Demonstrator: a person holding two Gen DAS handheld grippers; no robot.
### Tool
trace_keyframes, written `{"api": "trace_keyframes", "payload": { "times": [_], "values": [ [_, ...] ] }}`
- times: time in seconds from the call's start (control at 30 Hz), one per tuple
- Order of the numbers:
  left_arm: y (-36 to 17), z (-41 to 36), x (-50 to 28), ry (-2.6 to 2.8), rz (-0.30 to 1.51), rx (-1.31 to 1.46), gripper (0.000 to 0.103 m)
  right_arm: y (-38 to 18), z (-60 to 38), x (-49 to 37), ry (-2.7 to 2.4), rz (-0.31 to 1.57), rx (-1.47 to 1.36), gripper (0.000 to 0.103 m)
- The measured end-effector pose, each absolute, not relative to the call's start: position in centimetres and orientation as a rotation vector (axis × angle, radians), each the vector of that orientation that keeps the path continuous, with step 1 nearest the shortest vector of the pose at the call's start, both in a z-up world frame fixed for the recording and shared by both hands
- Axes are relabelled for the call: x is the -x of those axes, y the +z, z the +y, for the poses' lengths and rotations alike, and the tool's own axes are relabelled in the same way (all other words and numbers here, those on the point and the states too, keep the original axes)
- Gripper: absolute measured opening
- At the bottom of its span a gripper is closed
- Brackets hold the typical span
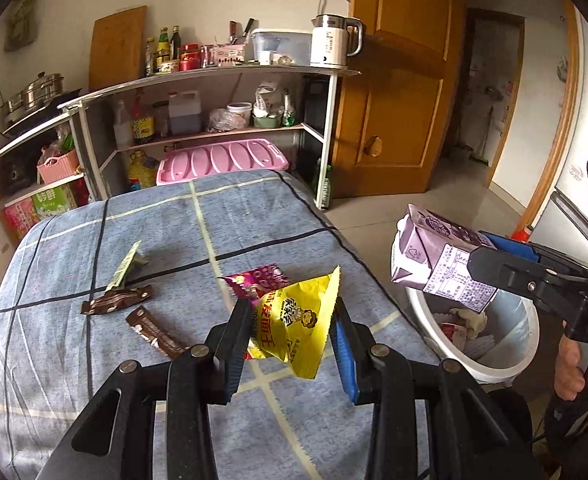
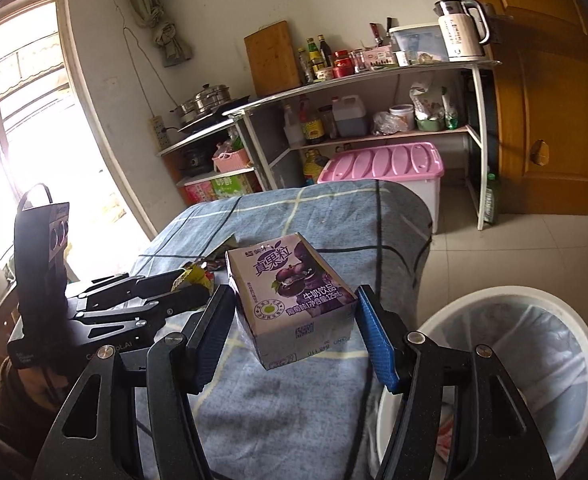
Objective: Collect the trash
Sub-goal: 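Carry the grape carton and yellow wrapper over the white bin with both tools, then open both tools to drop the carton and wrapper into the bin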
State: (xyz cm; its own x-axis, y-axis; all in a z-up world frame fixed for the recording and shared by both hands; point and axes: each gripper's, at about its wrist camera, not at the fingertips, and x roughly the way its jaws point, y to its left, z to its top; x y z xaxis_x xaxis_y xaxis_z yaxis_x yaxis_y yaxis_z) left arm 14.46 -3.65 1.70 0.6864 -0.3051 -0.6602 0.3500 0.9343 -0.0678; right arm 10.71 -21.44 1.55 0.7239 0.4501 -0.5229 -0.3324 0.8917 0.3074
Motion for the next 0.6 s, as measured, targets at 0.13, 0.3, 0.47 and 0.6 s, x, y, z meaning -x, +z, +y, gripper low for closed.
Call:
{"api": "trace_keyframes", "payload": {
  "times": [0.13, 0.3, 0.47, 0.6],
  "values": [
    [1.4, -7.1, -14.2, -0.432, 0.730, -0.086, 0.039, 1.4, -24.6, -9.6, 0.359, 0.628, -0.211, 0.062],
    [1.0, -11.9, -13.9, -0.530, 0.734, -0.104, 0.039, 0.8, -28.3, -8.3, 0.249, 0.630, -0.204, 0.062],
    [0.3, -16.6, -13.9, -0.602, 0.754, -0.134, 0.039, -0.4, -32.0, -7.4, 0.153, 0.648, -0.228, 0.061],
    [-0.5, -19.3, -14.0, -0.632, 0.769, -0.155, 0.039, -1.5, -34.2, -7.3, 0.109, 0.679, -0.252, 0.061]
  ]
}}
